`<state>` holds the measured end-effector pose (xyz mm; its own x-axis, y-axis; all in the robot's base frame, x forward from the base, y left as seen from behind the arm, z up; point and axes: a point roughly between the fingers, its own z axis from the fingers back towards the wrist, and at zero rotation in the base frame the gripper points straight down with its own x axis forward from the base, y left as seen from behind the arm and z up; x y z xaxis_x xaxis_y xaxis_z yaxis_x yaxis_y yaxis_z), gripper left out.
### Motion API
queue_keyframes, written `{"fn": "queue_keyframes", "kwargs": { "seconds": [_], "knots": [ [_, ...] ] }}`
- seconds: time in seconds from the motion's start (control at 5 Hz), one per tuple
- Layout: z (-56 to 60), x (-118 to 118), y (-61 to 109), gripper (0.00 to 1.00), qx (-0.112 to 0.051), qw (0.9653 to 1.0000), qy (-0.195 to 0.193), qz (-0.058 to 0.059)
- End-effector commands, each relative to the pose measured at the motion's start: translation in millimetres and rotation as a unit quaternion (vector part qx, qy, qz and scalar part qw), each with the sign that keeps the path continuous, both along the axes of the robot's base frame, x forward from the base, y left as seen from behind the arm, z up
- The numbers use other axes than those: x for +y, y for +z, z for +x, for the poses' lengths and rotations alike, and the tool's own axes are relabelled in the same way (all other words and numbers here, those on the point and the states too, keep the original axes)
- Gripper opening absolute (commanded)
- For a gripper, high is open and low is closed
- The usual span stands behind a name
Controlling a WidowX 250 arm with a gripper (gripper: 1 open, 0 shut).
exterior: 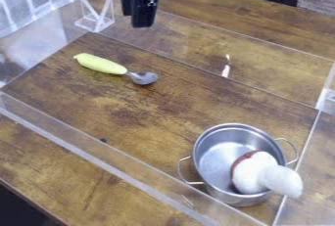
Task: Put the mushroom in the silver pot
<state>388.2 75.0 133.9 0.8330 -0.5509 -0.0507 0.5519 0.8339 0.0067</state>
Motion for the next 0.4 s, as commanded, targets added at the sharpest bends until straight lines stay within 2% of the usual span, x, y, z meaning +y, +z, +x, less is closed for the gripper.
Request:
{"fn": "queue_keyframes", "kwargs": {
  "seconds": [0.0,0.2],
  "knots": [
    [4.9,17.5,24.8,0.0,-0.034,0.9994,-0.002,0.005],
    [9.0,20.1,25.3,0.0,-0.034,0.9993,0.016,0.004]
  ]
}}
